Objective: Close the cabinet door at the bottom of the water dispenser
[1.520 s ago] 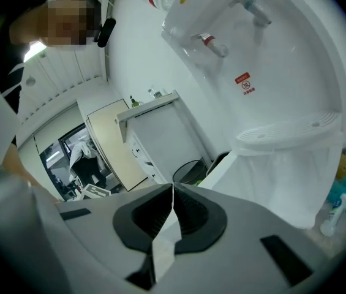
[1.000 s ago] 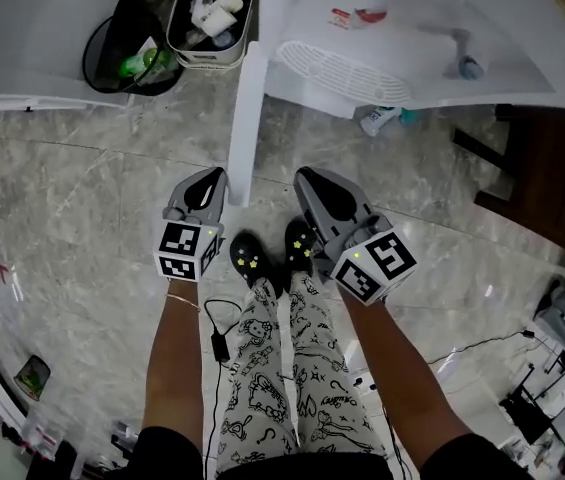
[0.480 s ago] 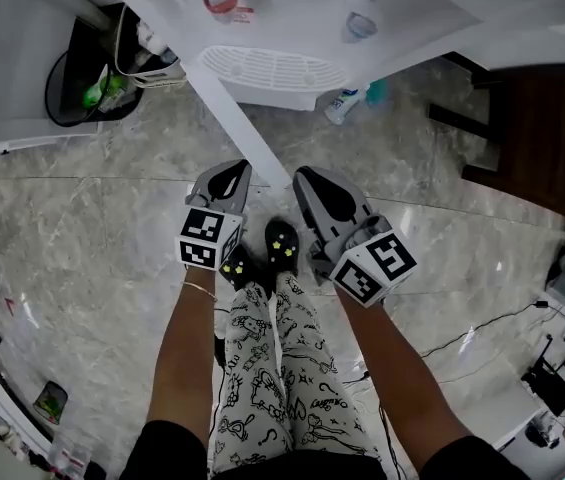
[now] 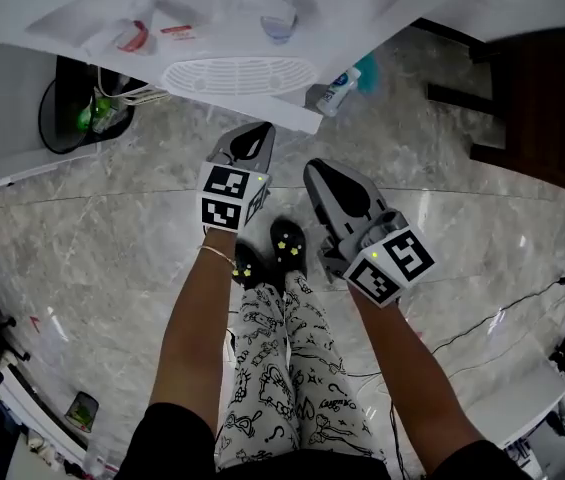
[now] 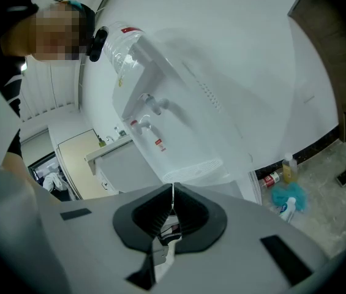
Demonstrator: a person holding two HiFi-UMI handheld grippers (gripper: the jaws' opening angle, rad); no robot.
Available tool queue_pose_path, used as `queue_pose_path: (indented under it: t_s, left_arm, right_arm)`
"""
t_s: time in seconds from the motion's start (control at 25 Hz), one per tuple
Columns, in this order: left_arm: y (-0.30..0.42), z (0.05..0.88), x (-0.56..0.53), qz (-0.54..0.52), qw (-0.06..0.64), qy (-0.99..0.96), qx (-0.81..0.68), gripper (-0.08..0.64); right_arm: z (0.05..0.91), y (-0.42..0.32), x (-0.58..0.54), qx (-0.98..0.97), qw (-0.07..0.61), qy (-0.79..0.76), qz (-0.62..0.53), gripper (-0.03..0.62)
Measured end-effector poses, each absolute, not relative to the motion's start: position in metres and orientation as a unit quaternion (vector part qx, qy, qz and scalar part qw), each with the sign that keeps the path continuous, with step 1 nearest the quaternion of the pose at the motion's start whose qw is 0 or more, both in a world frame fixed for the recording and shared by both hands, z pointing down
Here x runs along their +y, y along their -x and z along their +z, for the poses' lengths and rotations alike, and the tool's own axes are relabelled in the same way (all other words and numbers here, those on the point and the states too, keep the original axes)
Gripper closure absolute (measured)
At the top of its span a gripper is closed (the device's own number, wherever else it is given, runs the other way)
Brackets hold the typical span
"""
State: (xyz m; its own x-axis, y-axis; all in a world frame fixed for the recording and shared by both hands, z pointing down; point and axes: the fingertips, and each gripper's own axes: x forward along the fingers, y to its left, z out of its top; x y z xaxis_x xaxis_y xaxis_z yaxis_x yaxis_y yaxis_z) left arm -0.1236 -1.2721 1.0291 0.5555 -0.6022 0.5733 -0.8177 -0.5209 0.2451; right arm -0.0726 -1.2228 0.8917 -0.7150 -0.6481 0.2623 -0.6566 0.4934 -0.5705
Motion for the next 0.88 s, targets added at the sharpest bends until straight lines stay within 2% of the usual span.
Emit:
queue_pose_path:
  t_s: [0.32, 0.6, 0.88]
  left_arm:
    - [0.148, 1.024, -1.296, 0.127, 0.270, -0.848, -0.439, 0.563]
    - [0.115, 1.030, -1.314, 0.195, 0.276, -0.843, -0.418, 0.563]
    - [0.114, 0.997, -1.302, 0.185, 0.260, -0.851, -0.418, 0.563]
  right_arm:
    - [0.894, 0.084, -1.199, -0.861, -0.001, -0.407, 0.305, 0.575]
    - [0.891, 0.044, -1.229, -0.847, -0.011, -0.408, 0.340, 0.575]
    - [0.881, 0.042, -1.241, -0.854, -0.003, -0.401, 0.332, 0.575]
